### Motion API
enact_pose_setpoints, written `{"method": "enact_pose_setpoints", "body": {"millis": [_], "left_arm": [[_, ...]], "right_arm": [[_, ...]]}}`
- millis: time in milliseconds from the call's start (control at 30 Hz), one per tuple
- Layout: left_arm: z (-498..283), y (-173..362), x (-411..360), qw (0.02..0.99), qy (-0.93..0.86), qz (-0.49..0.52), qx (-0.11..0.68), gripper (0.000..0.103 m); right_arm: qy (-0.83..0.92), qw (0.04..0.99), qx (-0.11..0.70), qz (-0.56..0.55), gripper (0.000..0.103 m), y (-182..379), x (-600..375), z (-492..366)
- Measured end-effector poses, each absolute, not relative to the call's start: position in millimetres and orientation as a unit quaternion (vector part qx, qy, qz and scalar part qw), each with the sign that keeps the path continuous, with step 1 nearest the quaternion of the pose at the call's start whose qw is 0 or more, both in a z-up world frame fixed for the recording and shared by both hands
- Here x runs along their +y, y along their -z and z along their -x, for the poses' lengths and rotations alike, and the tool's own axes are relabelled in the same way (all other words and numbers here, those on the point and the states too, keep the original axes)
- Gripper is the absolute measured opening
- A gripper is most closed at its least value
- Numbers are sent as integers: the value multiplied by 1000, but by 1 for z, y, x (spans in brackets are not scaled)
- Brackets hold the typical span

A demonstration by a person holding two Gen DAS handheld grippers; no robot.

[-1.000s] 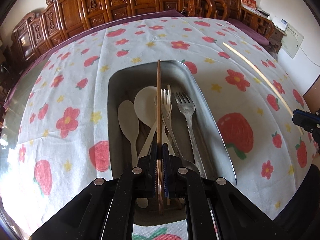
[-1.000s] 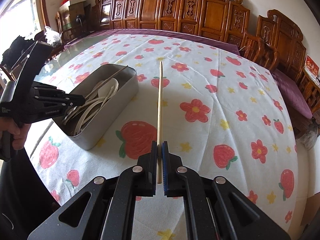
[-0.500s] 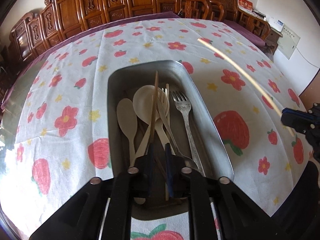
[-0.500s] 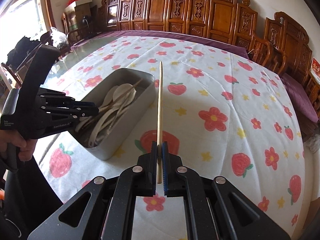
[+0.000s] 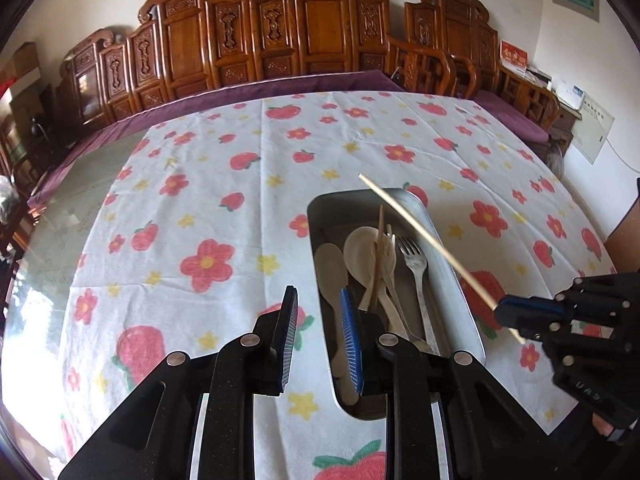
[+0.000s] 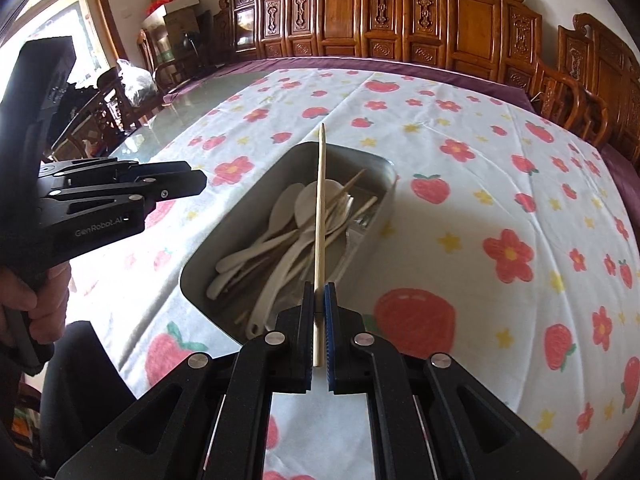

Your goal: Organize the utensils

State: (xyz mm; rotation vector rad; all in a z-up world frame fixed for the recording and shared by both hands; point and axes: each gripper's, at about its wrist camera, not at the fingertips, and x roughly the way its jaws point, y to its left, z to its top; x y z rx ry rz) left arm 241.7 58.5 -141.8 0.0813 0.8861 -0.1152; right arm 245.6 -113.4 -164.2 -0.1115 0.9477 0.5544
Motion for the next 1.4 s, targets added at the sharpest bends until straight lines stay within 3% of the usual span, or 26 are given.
{"method": "enact_pose_setpoints", "body": {"millis": [133, 567, 733, 800, 867, 933, 1000, 1067, 1133, 1200, 1267, 1400], "left_arm": [[-240, 138, 67, 903, 50, -34, 425, 20], [-235, 137, 85, 904, 35, -22, 425, 21], [-227, 130, 84, 908, 33, -17, 417, 27], [-222, 122, 81, 912, 34, -12, 408, 35], [-215, 113, 77, 918, 35, -7, 396, 47], [-207, 101, 72, 924, 39, 3, 380, 49], [-200, 91, 67, 929, 43, 11, 368, 59], [-191, 81, 59, 935, 44, 10, 351, 66], [-182, 69, 49, 942, 42, 4, 333, 68], [-172, 58, 41, 948, 41, 1, 315, 83], [-161, 48, 34, 955, 37, -3, 296, 88], [-141, 31, 22, 964, 30, -7, 265, 95]], "right_arm": [[-277, 840, 466, 10, 6, 172, -104, -253], [-268, 834, 483, 13, 8, 195, -85, -264], [-276, 848, 452, 16, 9, 181, -95, -251], [-272, 861, 429, 15, 11, 166, -105, -241], [-263, 878, 400, 14, 25, 146, -119, -229], [-247, 895, 372, 9, 28, 127, -136, -219], [-228, 909, 348, 4, 37, 110, -152, -210], [-210, 922, 326, 1, 51, 95, -166, -202], [-195, 932, 304, -8, 57, 78, -183, -193], [-174, 943, 283, -7, 68, 65, -196, -184], [-157, 952, 265, -4, 86, 54, -207, -176], [-127, 964, 234, -4, 100, 36, -224, -160]]}}
